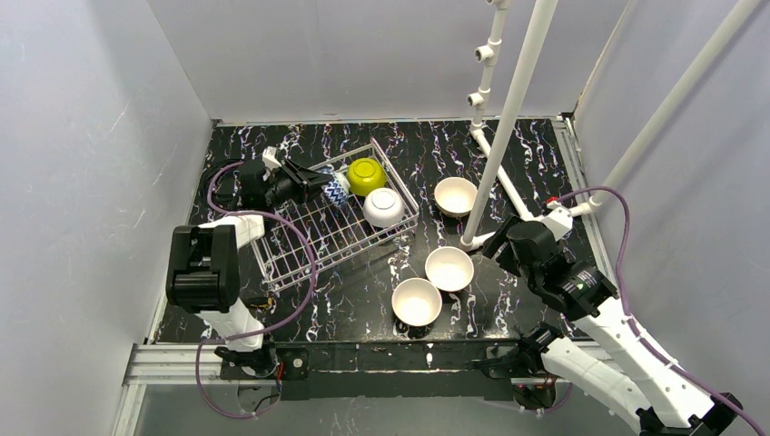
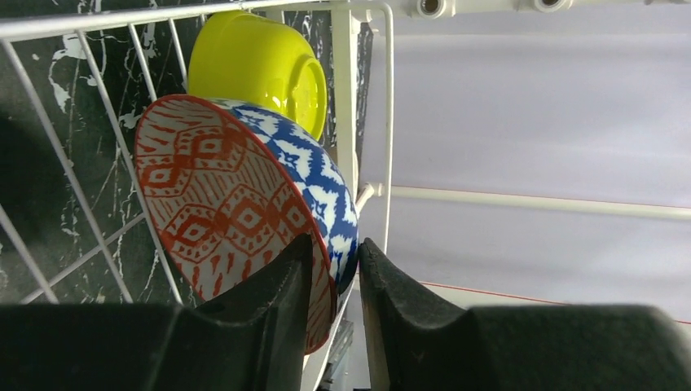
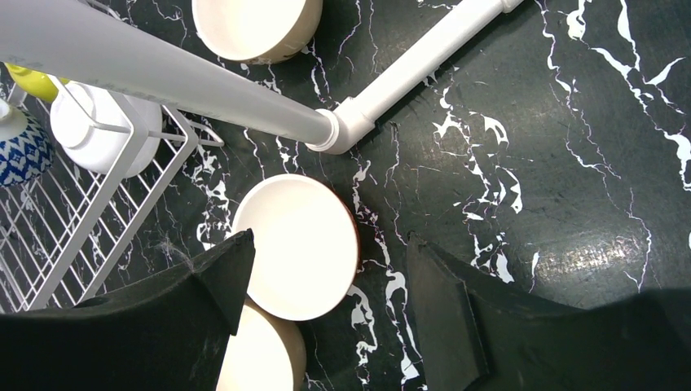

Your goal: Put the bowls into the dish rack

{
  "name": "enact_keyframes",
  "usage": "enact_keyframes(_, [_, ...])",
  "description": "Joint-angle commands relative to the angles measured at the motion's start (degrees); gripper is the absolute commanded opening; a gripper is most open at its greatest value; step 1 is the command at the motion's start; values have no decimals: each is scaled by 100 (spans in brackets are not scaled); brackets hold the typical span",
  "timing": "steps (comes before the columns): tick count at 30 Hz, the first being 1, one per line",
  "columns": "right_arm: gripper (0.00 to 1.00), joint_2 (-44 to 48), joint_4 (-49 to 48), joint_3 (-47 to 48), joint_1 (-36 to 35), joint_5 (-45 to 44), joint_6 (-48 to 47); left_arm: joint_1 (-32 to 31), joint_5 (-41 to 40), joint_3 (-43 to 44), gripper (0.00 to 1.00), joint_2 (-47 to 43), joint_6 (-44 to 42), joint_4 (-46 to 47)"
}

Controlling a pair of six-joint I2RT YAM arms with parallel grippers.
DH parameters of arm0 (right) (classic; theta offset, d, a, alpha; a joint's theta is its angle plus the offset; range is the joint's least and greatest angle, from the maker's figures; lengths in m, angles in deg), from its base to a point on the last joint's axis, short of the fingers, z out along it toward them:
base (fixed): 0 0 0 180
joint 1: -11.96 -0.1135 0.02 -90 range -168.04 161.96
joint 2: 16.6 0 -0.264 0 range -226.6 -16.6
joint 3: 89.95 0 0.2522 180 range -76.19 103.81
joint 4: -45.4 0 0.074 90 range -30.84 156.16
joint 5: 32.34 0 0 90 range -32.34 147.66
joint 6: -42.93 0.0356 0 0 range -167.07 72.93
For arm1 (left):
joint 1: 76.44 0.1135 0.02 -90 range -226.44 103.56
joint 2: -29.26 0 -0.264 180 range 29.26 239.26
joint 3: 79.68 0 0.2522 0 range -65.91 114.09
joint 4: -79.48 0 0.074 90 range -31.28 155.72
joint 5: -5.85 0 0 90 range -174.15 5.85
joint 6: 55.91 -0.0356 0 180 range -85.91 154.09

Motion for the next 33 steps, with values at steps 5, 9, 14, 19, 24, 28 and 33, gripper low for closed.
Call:
enact_keyframes(5, [77, 150, 11, -44, -12, -188, 21, 8, -812, -84, 33, -654, -1304, -1688])
enact_keyframes(9, [77, 352, 102, -71, -9, -475, 62, 8, -1409, -292, 42, -906, -1831, -1959])
enact_keyframes(14, [77, 510, 96, -81, -3, -627, 37, 8, -1569, -412, 45, -970, -2048, -1956])
enact_keyframes(19, [77, 464, 118, -25, -6, -611, -27, 8, -1750, -507, 45, -1076, -2106, -1956])
enact_keyframes(24, [78, 504, 113, -15, -8, -648, -85, 8, -1806, -539, 46, -1152, -2088, -1964])
enact_keyframes(28, [78, 585, 160, -24, -12, -683, -117, 8, -1517, -517, 47, -1099, -2000, -1960])
enact_keyframes(33, [78, 649, 170, -44, -7, -716, -145, 8, -1172, -607, 45, -1144, -1597, -1925])
